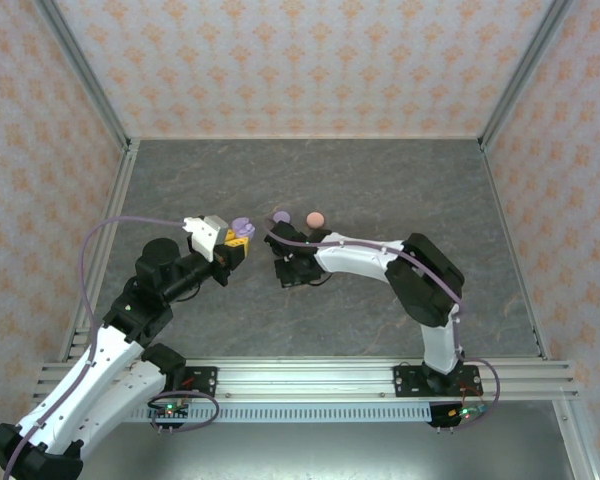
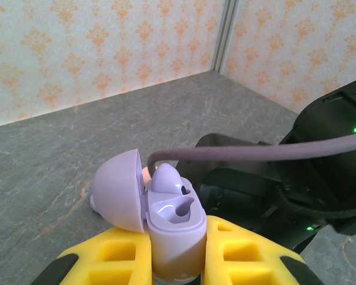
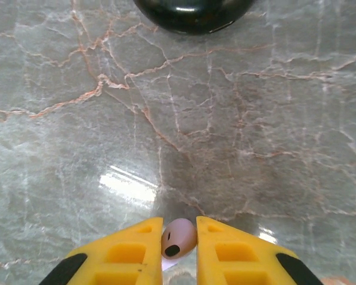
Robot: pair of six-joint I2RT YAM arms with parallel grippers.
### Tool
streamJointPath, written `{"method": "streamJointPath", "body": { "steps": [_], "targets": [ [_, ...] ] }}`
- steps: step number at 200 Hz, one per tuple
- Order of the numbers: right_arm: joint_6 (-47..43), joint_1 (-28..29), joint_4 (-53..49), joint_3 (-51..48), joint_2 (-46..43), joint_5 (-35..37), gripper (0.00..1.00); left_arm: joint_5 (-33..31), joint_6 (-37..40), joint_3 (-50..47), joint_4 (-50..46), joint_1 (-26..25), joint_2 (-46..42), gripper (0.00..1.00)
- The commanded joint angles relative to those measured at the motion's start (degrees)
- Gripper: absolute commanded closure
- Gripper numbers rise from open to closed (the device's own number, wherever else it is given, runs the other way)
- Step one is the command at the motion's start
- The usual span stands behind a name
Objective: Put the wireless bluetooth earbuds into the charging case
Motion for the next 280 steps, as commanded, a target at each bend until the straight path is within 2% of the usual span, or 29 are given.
{"method": "streamJointPath", "body": {
  "steps": [1,39,77,117,147,184,280],
  "targets": [
    [-3.14,-0.62,0.45,-1.77,-6.99,3.32,0.83,0.62,-0.95,-1.05,2.16,-0.36,-0.22,1.0],
    [-11.0,-2.11,6.07,-5.52,-19.87,5.36,0.83,4.74,-3.37,-1.11,5.28,-0.34,1.14,1.0],
    [-24.88,-2.7,12.59,-6.56,-32.72,5.81,0.82,9.94,-4.25,0.85,7.9,-0.36,4.57,1.0],
    [-38.33,-2.96,19.65,-6.23,-41.12,-1.98,0.82,15.03,-5.87,3.65,11.31,-0.32,9.04,1.0],
    [-45.4,-2.87,22.62,-5.65,-42.1,-8.67,0.82,19.26,-7.41,5.52,14.39,-0.36,11.86,1.0],
    [-51.72,-2.19,24.71,-6.1,-41.61,-13.26,0.82,22.12,-9.27,5.92,17.15,-0.36,13.04,1.0],
    [-55.33,-0.95,24.11,-4.63,-37.38,-14.16,0.83,22.96,-9.36,6.19,17.13,-0.32,12.56,1.0]
  ]
}}
